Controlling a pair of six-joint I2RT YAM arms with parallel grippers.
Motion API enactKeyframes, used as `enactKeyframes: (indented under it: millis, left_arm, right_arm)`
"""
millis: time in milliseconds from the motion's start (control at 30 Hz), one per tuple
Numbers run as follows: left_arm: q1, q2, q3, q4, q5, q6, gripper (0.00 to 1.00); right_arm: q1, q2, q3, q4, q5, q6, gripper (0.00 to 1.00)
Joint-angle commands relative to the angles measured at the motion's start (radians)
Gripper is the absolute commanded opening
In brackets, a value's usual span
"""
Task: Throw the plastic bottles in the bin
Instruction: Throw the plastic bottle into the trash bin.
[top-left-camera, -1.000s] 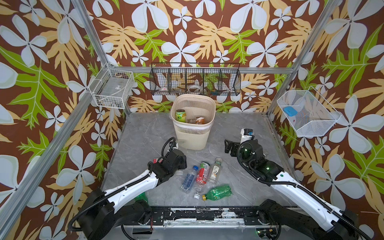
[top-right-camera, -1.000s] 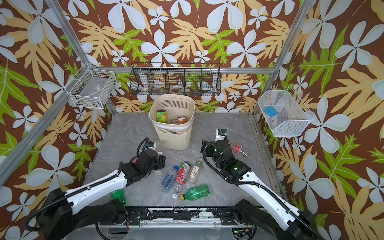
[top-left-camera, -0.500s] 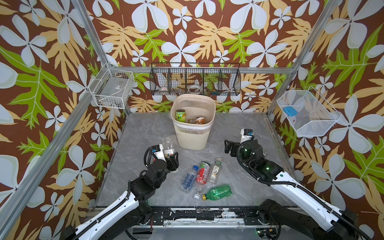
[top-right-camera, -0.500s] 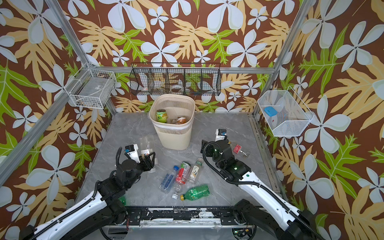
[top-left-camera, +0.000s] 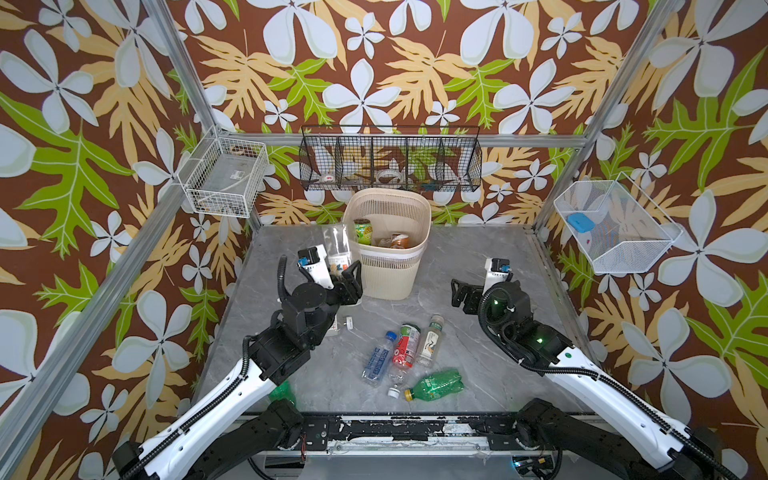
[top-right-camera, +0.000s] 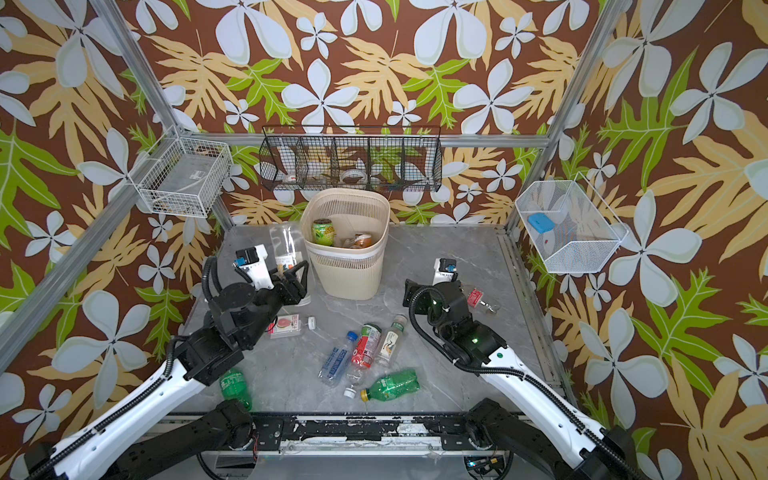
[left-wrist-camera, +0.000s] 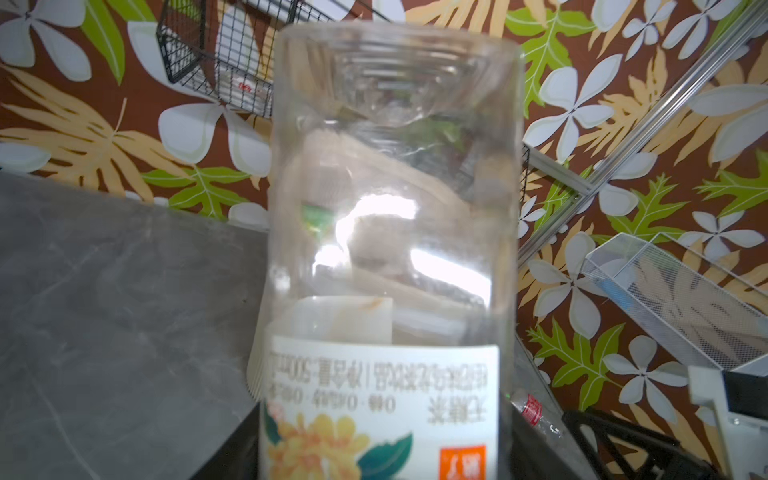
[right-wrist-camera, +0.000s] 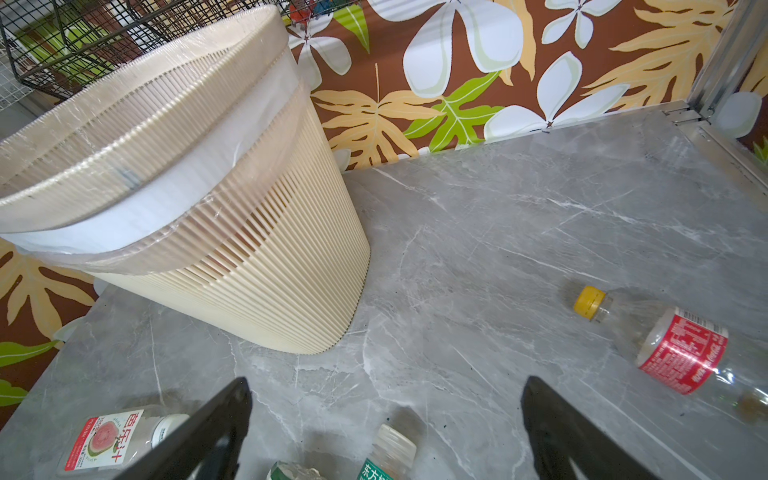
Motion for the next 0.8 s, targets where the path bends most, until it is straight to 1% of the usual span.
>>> enactKeyframes:
  millis: [0, 133, 233, 333, 467, 567, 700, 767]
  left_arm:
    - [0.002, 0.110, 0.121, 0.095, 0.055, 0.083, 0.48]
    - [0.004, 0.288, 0.311, 0.101, 0.036, 0.101, 0.47]
    - [0.016, 0.401, 0.412, 0.116, 0.028, 0.110, 0.47]
    - [0.049, 0.494, 0.490, 0.115, 0.048, 0.102, 0.47]
    - [0.103, 0.577, 0.557, 0.105, 0.092, 0.075, 0.47]
    - [0.135, 0.610, 0.577, 0.095, 0.114, 0.064, 0.47]
    - [0.151, 0.642, 0.594, 0.072, 0.111, 0.065, 0.48]
    - [0.158, 0.658, 0.597, 0.058, 0.118, 0.057, 0.50]
  right_arm:
    - [-0.001, -0.006, -0.003, 0.004, 0.023, 0.001, 1.00]
    - [-0.001, -0.018, -0.001, -0.008, 0.032, -0.007, 1.00]
    - [-0.003, -0.028, 0.003, -0.020, 0.044, -0.018, 0.99]
    - [-0.004, -0.035, 0.003, -0.028, 0.052, -0.026, 1.00]
    - [-0.006, -0.040, 0.002, -0.034, 0.057, -0.030, 1.00]
    - [-0.009, -0.042, 0.002, -0.036, 0.060, -0.035, 1.00]
    - [-0.012, -0.040, 0.003, -0.034, 0.061, -0.043, 1.00]
    - [-0.013, -0.035, 0.008, -0.033, 0.061, -0.045, 1.00]
